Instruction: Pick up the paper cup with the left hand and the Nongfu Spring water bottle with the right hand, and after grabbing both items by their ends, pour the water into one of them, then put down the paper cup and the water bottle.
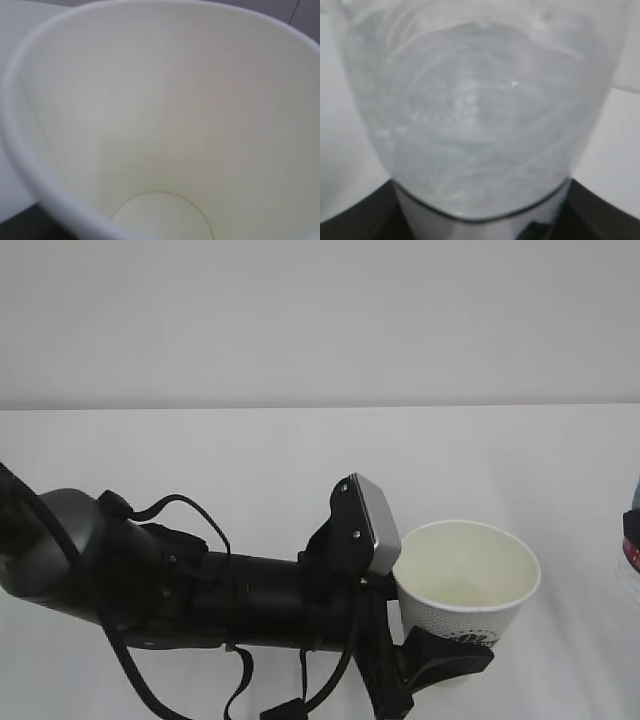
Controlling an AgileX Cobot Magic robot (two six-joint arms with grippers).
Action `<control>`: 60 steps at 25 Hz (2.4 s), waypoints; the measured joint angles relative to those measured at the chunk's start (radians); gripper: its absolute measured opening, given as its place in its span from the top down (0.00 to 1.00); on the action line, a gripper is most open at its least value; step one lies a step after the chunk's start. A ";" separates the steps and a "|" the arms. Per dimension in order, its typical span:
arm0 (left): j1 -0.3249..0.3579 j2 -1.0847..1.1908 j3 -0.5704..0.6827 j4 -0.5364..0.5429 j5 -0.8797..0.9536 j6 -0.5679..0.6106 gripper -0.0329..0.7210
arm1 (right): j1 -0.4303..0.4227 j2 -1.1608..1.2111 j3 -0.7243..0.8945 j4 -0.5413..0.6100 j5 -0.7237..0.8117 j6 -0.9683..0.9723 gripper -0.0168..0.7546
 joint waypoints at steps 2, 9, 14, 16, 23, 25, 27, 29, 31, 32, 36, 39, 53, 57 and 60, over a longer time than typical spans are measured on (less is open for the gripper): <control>-0.009 0.000 -0.010 0.000 0.004 0.000 0.26 | 0.000 0.000 0.000 -0.005 0.017 -0.010 0.37; -0.029 0.000 -0.021 -0.002 0.006 0.000 0.26 | 0.000 0.000 0.000 -0.032 0.021 -0.035 0.37; -0.051 0.000 -0.021 -0.004 0.018 -0.002 0.26 | 0.000 0.000 0.000 -0.032 0.021 -0.057 0.37; -0.056 0.000 -0.021 -0.007 0.025 -0.011 0.26 | 0.000 0.000 0.000 -0.032 0.021 -0.070 0.37; -0.058 0.000 -0.021 -0.014 0.034 -0.022 0.26 | 0.000 0.000 0.000 -0.032 0.021 -0.101 0.37; -0.058 0.000 -0.021 -0.016 0.036 -0.022 0.26 | 0.000 0.000 0.000 -0.032 0.021 -0.120 0.37; -0.058 0.000 -0.021 -0.016 0.036 -0.024 0.26 | 0.000 0.000 0.000 -0.032 0.021 -0.132 0.37; -0.058 0.000 -0.021 -0.016 0.036 -0.024 0.26 | 0.000 0.000 0.000 -0.032 0.021 -0.143 0.37; -0.058 0.000 -0.021 -0.026 0.036 -0.024 0.26 | 0.000 0.000 0.000 -0.032 0.021 -0.168 0.37; -0.058 0.000 -0.021 -0.034 0.036 -0.024 0.26 | 0.000 0.000 0.000 -0.032 0.021 -0.180 0.37; -0.058 0.000 -0.021 -0.042 0.036 -0.026 0.26 | 0.000 0.000 0.000 -0.034 0.021 -0.214 0.37; -0.058 0.000 -0.021 -0.043 0.036 -0.026 0.26 | 0.000 0.000 0.000 -0.034 0.021 -0.240 0.37; -0.058 0.008 -0.021 -0.076 0.040 -0.026 0.26 | 0.000 0.000 0.000 -0.034 0.013 -0.369 0.37; -0.059 0.035 -0.021 -0.088 0.035 -0.026 0.26 | 0.000 0.000 0.000 -0.036 0.007 -0.402 0.37; -0.059 0.040 -0.021 -0.090 0.011 -0.026 0.26 | 0.000 0.000 0.000 -0.036 0.007 -0.408 0.37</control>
